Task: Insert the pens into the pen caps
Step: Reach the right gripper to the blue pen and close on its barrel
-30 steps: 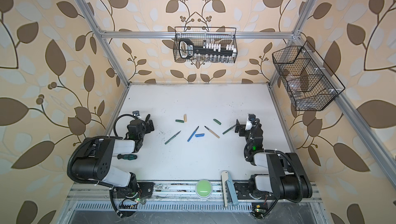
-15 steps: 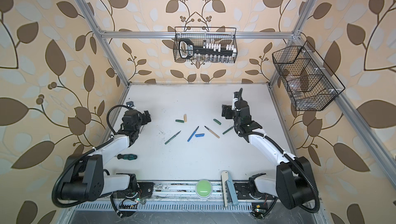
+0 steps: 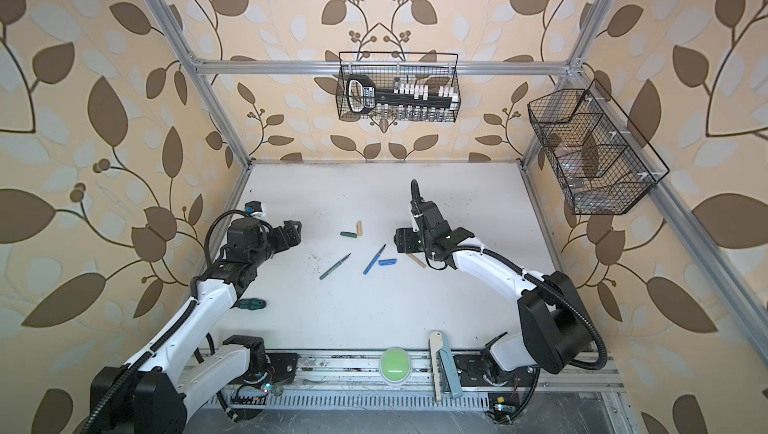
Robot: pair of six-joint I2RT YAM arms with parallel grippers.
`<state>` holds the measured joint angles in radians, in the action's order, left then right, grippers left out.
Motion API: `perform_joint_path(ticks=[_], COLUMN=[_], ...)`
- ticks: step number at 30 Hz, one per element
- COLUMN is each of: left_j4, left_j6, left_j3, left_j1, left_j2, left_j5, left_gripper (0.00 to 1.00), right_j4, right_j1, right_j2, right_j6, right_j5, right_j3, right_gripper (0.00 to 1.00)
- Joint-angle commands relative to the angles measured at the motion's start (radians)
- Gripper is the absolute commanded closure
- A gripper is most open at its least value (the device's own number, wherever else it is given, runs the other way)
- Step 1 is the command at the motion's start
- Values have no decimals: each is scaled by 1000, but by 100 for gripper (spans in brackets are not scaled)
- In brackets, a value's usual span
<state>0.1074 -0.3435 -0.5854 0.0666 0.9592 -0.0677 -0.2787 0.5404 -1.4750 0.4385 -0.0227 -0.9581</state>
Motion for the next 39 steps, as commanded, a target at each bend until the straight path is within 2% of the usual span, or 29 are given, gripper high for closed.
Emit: perform_joint_path(ticks=[1,3,12,20,39], left_j4=[38,38,35,12,16], left_j6=[-10,-16,-17,-12,7], left_j3=[12,15,45,65,84], left_j1=[16,37,159,164,164], left_j2=[-25,-29,-98,-138,-151], left_j5=[-77,-79,-11,-57,-34], left_gripper=[1,1,1,1,1], right_j4=[-50,-64,-95,-88,-68], right_j1=[30,44,92,122,124], right_j2=[-52,-84,-265,-372,-481], right_j6=[14,8,116,171,163], right_j5=[32,47,-34,-54,-31], right_j3=[-63,-94,-193,-239,-278], right_gripper=[22,23,30,37,38])
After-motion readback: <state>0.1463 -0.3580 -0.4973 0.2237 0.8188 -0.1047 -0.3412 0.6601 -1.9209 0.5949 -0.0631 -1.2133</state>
